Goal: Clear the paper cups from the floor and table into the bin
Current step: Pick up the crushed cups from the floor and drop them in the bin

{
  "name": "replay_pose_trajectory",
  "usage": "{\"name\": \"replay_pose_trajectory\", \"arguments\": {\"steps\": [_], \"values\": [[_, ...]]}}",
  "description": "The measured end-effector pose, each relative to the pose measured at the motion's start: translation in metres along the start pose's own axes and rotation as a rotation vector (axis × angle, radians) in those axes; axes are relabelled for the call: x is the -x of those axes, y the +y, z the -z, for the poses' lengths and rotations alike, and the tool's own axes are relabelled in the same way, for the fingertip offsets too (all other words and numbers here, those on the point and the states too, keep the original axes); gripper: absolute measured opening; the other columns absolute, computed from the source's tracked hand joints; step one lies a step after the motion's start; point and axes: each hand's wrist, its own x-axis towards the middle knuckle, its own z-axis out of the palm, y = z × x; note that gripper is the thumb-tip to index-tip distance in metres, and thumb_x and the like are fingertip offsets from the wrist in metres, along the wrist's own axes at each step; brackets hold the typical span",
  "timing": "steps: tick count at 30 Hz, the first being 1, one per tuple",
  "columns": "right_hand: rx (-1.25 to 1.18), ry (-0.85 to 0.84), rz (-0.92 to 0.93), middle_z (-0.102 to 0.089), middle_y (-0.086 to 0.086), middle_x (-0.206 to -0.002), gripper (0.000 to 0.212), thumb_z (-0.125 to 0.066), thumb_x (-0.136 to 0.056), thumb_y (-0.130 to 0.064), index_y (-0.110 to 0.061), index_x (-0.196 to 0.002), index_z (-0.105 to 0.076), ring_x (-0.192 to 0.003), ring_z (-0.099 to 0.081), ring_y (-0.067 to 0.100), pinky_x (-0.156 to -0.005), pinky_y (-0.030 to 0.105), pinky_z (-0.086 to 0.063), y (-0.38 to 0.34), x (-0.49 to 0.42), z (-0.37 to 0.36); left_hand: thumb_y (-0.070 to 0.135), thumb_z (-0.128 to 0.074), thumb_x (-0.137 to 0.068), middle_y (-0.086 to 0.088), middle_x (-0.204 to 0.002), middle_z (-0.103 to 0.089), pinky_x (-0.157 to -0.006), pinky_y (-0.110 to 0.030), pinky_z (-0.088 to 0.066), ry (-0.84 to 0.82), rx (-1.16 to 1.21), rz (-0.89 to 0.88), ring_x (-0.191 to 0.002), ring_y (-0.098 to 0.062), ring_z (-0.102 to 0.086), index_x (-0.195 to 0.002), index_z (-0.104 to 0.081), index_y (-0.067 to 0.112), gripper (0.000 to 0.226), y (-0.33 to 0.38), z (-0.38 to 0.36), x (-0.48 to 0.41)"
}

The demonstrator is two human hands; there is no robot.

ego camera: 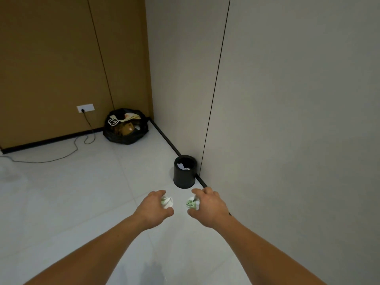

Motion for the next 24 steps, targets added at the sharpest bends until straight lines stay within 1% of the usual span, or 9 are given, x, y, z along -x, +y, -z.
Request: {"name": "replay_pose_trajectory", "arguments": {"steps": [3,6,9,11,14,19,21,24], "values": [[-0.018,-0.030,0.027,-0.038,0.002,-0.139,0.068,-0.061,-0.084,-0.048,-0.033,-0.145,-0.035,-0.125,-0.039,0.026,-0.100,0.036,-0.041,-0.005,-0.057,0.008,0.036,-0.067,-0.081,-0.005,-0.141,-0.043,-0.089,-0.021,-0.037,0.015,-0.029,0.053,-0.122,-0.021,-0.049,-0.145,-0.035,0.017,0.074,-0.001,0.023,-0.048],[-0.017,-0.050,0.061,-0.038,0.003,-0.139,0.068,-0.062,-0.083,-0.048,-0.033,-0.144,-0.035,-0.125,-0.039,0.026,-0.099,0.036,-0.041,-0.006,-0.109,0.016,0.035,-0.067,-0.081,-0.005,-0.140,-0.044,-0.090,-0.021,-0.036,0.036,-0.005,0.083,-0.122,-0.021,-0.049,-0.145,-0.035,0.017,0.073,0.001,0.037,-0.092],[-0.014,-0.071,0.058,-0.037,0.003,-0.139,0.069,-0.062,-0.084,-0.049,-0.033,-0.145,-0.035,-0.125,-0.039,0.026,-0.099,0.037,-0.042,-0.008,-0.155,0.020,0.035,-0.068,-0.080,-0.005,-0.141,-0.044,-0.093,-0.022,-0.037,0.009,0.023,0.101,-0.123,-0.021,-0.048,-0.145,-0.035,0.017,0.074,0.000,0.044,-0.130],[-0.010,-0.089,0.056,-0.038,0.002,-0.139,0.070,-0.062,-0.083,-0.050,-0.033,-0.145,-0.035,-0.125,-0.039,0.026,-0.099,0.037,-0.042,-0.012,-0.182,0.020,0.035,-0.068,-0.080,-0.004,-0.142,-0.043,-0.094,-0.022,-0.037,-0.012,0.024,0.104,-0.124,-0.020,-0.048,-0.145,-0.035,0.017,0.075,-0.003,0.049,-0.158],[-0.004,-0.109,0.044,-0.038,0.002,-0.138,0.070,-0.062,-0.082,-0.049,-0.034,-0.145,-0.035,-0.124,-0.040,0.027,-0.097,0.037,-0.042,-0.019,-0.231,0.018,0.035,-0.068,-0.080,-0.004,-0.141,-0.044,-0.090,-0.020,-0.036,-0.008,0.046,0.102,-0.122,-0.020,-0.048,-0.145,-0.035,0.018,0.074,-0.009,0.063,-0.212],[0.013,-0.088,-0.026,-0.037,0.002,-0.141,0.067,-0.062,-0.082,-0.050,-0.034,-0.142,-0.037,-0.124,-0.040,0.027,-0.095,0.035,-0.041,-0.035,-0.319,0.018,0.031,-0.069,-0.081,-0.006,-0.141,-0.045,-0.091,-0.021,-0.037,-0.062,0.062,0.040,-0.122,-0.021,-0.049,-0.145,-0.035,0.016,0.074,-0.026,0.096,-0.316],[0.025,-0.087,-0.072,-0.038,0.003,-0.141,0.070,-0.061,-0.083,-0.051,-0.033,-0.145,-0.034,-0.124,-0.040,0.027,-0.097,0.035,-0.040,-0.042,-0.352,0.021,0.031,-0.069,-0.081,-0.007,-0.140,-0.046,-0.088,-0.021,-0.038,-0.086,0.063,0.009,-0.116,-0.021,-0.051,-0.144,-0.034,0.014,0.074,-0.030,0.114,-0.361],[0.019,-0.079,-0.136,-0.039,0.003,-0.138,0.071,-0.061,-0.084,-0.052,-0.033,-0.146,-0.033,-0.122,-0.042,0.026,-0.096,0.034,-0.041,-0.048,-0.394,0.027,0.030,-0.071,-0.080,-0.008,-0.133,-0.050,-0.079,-0.023,-0.041,-0.135,0.073,-0.017,-0.098,-0.017,-0.051,-0.141,-0.033,0.013,0.074,-0.027,0.136,-0.418]]}}
